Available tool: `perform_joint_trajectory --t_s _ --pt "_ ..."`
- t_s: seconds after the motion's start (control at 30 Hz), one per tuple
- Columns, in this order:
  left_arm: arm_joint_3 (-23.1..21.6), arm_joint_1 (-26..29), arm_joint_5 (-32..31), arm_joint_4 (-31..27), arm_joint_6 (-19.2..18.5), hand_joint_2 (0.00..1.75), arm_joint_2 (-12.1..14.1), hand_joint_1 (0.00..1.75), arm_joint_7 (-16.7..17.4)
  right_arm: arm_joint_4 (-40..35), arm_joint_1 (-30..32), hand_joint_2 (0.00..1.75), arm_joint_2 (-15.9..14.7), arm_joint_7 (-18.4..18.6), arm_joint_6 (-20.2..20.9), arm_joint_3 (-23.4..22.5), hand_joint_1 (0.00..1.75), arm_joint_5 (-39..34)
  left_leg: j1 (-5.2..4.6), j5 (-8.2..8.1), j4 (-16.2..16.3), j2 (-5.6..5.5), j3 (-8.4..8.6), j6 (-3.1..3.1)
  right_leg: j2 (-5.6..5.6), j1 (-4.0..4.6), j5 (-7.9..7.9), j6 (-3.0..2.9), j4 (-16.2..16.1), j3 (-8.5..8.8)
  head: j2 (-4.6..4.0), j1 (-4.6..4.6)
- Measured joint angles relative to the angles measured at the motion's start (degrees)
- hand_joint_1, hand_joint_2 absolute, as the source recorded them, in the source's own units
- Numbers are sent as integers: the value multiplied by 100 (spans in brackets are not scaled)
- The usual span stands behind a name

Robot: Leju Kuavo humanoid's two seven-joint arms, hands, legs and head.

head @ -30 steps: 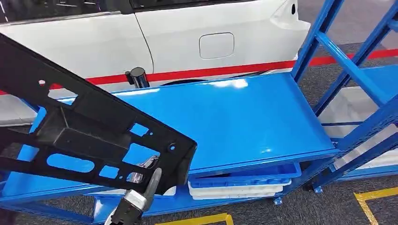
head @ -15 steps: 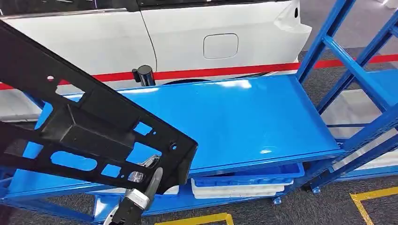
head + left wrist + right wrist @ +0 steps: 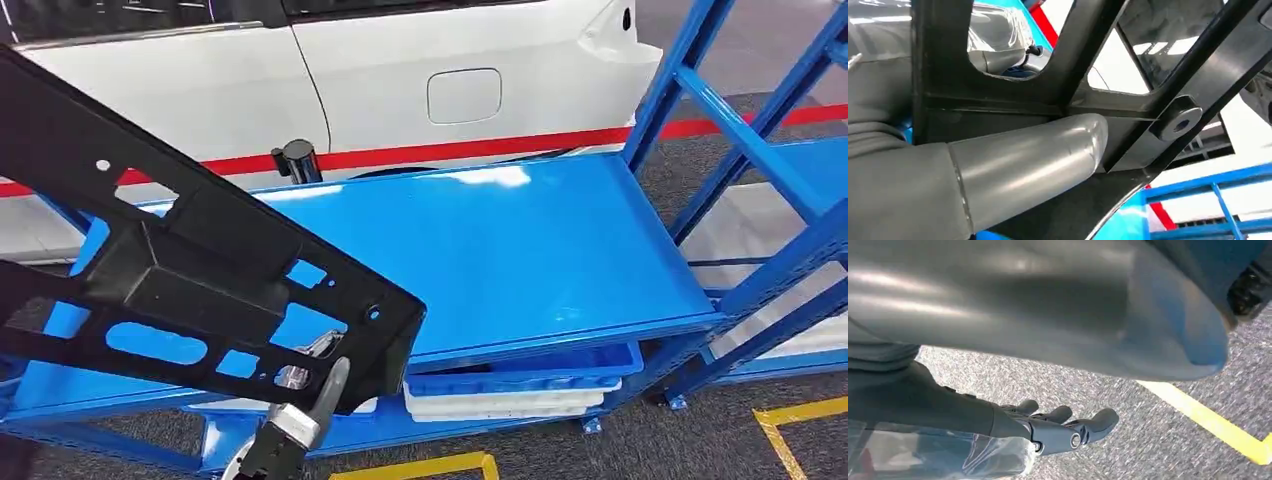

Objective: Take the parts from the cabinet and place them on the table.

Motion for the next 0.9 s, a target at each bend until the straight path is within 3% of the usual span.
perform_joint_trajectory --t_s 0.07,0.1,0.13,0.17,0.2,0.27,0.3,0.43,0.47,0.5,0.57,0.6,0.63,0.67,0.7,0.77,0.8,0.83,0.9 --pt "-2 8 -2 -4 -4 0 0 175 0 -13 2 0 7 0 26 2 0 -2 26 -479 1008 3 -427 -47 -3 3 10 -23 3 -18 0 -4" --pt "-7 10 0 -4 -6 0 0 175 0 -13 4 0 7 0 26 2 0 -13 26 -593 1391 4 -598 -56 -5 3 10 -24 8 -30 0 -7" --pt "-9 13 2 -4 -11 0 2 175 0 -13 9 0 4 0 28 2 0 -15 26 -555 1465 3 -626 -57 -5 3 13 -25 8 -32 0 -9" --pt "-9 13 2 -4 -15 0 7 175 2 -13 13 0 0 -2 28 0 0 -15 27 -414 1264 3 -516 -52 -3 3 13 -24 9 -29 0 -9" --pt "-9 12 2 -4 -15 0 7 175 2 -13 13 0 0 -2 33 2 0 -17 28 -196 862 3 -308 -39 -1 3 14 -22 9 -23 0 -9" --pt "-11 4 0 -7 -17 0 7 175 2 -15 12 0 0 -6 41 2 0 -18 25 254 -232 3 236 4 6 4 11 -12 10 -2 0 -11" --pt "-13 -16 2 -7 -33 0 7 175 2 -17 4 0 0 -9 46 0 0 -17 -15 197 -451 -2 307 32 9 62 -3 22 47 -32 0 -13" --pt "-13 -31 9 -22 -83 0 17 175 15 -17 4 0 -2 -9 81 2 0 -20 -9 234 -442 -15 251 165 8 41 26 125 33 -56 0 0" --pt "-13 -49 9 -24 -94 0 17 175 20 -17 5 0 0 -9 81 2 0 -20 20 259 -455 -5 287 202 4 23 -55 148 104 -84 0 0" --pt "-13 -62 11 -26 -103 0 17 175 24 -17 6 0 0 -9 83 2 0 -20 17 265 -454 -4 281 222 -3 24 -279 174 395 -205 0 22" --pt "-13 -75 24 -28 -120 0 20 175 52 -17 5 0 0 0 85 2 0 -20 10 269 -451 6 273 240 -4 12 -765 212 1367 -618 0 31" --pt "-13 -73 37 -28 -120 0 24 175 63 -17 7 0 0 2 89 2 0 -20 5 268 -449 1 267 243 -4 12 -915 220 1795 -812 0 31" --pt "-13 -70 54 -28 -129 0 26 175 70 -17 10 0 0 2 94 2 0 -20 2 268 -449 -2 266 245 -4 12 -927 222 2003 -905 0 31" --pt "-13 -70 72 -28 -131 0 26 175 72 -17 11 0 0 6 96 4 0 -20 3 268 -448 -20 270 245 -4 11 -792 219 1864 -835 0 31" --pt "-13 -75 90 -28 -131 0 26 175 72 -17 9 0 0 9 96 4 0 -26 4 267 -447 -43 279 244 -3 8 -570 214 1502 -647 0 31" --pt "-13 -87 90 -33 -149 0 26 175 72 -17 2 0 -2 28 96 2 0 -33 3 263 -447 -94 304 237 26 7 -55 165 392 -95 0 31" --pt "-13 -95 92 -35 -153 0 26 175 72 -17 -2 0 -9 28 96 4 0 -33 -23 260 -442 -95 294 227 47 25 -62 137 110 34 0 29" --pt "-13 -98 96 -35 -153 0 26 175 74 -17 -14 0 -7 31 96 4 0 -33 -46 259 -415 -107 255 208 49 36 -66 133 12 45 0 33" --pt "-15 -92 103 -37 -164 0 28 175 74 -17 -14 0 -9 37 96 4 0 -46 -28 286 -429 -107 224 162 49 55 -60 124 52 4 0 31"
